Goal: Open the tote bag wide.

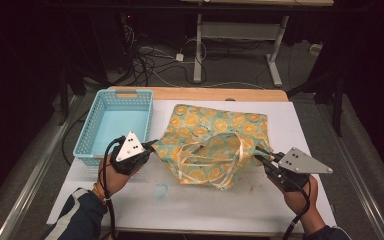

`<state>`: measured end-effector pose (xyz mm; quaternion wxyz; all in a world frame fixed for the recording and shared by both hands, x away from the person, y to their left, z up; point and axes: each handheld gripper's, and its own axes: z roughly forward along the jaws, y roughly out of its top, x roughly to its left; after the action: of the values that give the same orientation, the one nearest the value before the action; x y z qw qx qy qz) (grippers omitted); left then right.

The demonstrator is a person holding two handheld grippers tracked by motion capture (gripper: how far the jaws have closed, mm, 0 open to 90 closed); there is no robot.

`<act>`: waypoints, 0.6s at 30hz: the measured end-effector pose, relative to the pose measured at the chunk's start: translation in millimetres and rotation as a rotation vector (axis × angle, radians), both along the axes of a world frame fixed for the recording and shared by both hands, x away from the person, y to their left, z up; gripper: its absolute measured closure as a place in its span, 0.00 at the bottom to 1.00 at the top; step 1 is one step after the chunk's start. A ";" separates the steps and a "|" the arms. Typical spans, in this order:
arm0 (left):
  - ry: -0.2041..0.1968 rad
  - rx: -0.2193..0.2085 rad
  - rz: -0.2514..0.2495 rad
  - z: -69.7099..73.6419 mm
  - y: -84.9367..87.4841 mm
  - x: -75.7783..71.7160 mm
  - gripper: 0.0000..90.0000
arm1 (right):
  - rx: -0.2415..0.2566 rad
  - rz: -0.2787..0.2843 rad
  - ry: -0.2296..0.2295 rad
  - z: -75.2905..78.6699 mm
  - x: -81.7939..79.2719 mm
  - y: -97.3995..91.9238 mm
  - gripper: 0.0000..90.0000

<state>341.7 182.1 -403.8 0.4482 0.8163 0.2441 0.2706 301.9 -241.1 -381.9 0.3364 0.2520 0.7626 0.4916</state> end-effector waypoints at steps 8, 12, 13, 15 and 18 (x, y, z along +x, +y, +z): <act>-0.050 -0.051 0.005 17.5 6.1 -7.2 0.96 | 0.056 -0.017 -0.023 11.2 1.1 -5.1 0.99; -0.053 -0.055 0.010 17.0 1.7 -4.5 0.96 | 0.059 -0.040 -0.038 13.7 4.6 -5.1 0.96; -0.051 -0.054 0.010 16.0 -0.2 -2.9 0.96 | 0.061 -0.043 -0.033 12.6 6.5 -5.4 0.96; -0.046 -0.055 0.008 13.7 -3.9 0.4 0.96 | 0.049 -0.062 -0.021 8.7 12.2 -5.9 0.96; -0.036 -0.057 0.009 9.5 -10.4 6.0 0.96 | 0.034 -0.089 0.003 0.7 21.9 -8.4 0.97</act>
<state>347.7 171.7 -394.4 0.4745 0.7970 0.2473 0.2801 323.8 -249.6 -381.3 0.3526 0.2921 0.7428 0.4885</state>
